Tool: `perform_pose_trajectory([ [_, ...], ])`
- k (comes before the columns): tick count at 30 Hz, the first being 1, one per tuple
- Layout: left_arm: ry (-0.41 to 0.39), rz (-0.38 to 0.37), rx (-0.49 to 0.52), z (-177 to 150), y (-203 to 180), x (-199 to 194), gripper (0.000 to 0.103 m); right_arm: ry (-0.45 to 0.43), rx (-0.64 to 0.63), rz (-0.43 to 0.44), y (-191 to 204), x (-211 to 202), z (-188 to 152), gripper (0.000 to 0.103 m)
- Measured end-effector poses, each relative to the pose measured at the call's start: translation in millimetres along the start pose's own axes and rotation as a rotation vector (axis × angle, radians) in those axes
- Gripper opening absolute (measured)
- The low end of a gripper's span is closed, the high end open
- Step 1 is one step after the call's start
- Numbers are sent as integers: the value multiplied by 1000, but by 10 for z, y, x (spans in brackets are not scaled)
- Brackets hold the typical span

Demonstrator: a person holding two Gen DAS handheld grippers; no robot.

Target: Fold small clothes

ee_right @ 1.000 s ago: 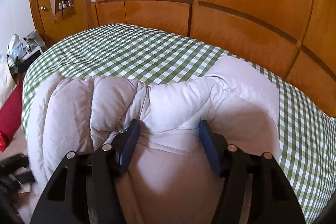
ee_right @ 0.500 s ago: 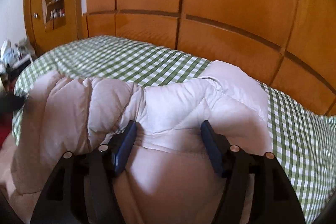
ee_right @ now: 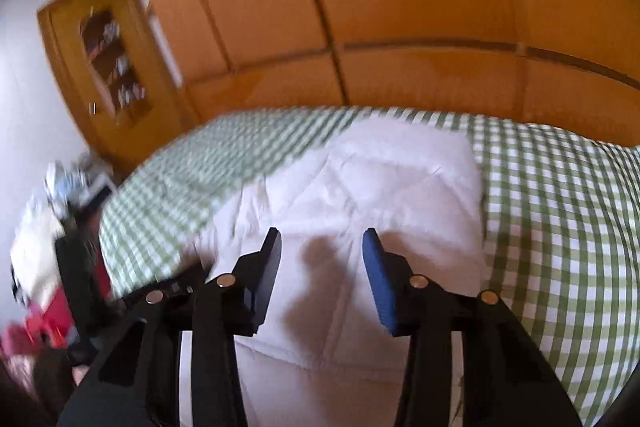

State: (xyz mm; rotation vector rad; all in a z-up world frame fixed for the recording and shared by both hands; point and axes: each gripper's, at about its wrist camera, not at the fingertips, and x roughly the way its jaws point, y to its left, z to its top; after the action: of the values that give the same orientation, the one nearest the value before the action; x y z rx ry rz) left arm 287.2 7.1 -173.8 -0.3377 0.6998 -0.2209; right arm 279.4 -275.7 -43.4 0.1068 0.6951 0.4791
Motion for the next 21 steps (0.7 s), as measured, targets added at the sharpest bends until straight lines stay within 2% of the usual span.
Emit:
perform_pose_trajectory([
  [3,-6,9,15,-3,54,72,35,14,18,-19,32,288,-71,43],
  [7,1,-6,-8,9,179,127,35,1,-72,-132,243,495,-97,44],
  [9,6,10,16,23,155,136,35,-6,-102,-170,310,513,-116,44],
  [13,29,45,40,79,92,49,35,-33,-100,-171,280,464,-183,43],
  [16,2,56,28,79,-34,-194,35,-51,-86,-166,245,406,-212,44],
  [17,-19,34,33,56,-100,-299,41,-53,-83,-165,229,399,-204,44],
  [18,-32,15,46,30,-149,-366,43,-55,-83,-166,215,402,-191,44],
  [21,-7,61,121,-58,-230,-351,44,-56,-94,-183,273,341,-192,44],
])
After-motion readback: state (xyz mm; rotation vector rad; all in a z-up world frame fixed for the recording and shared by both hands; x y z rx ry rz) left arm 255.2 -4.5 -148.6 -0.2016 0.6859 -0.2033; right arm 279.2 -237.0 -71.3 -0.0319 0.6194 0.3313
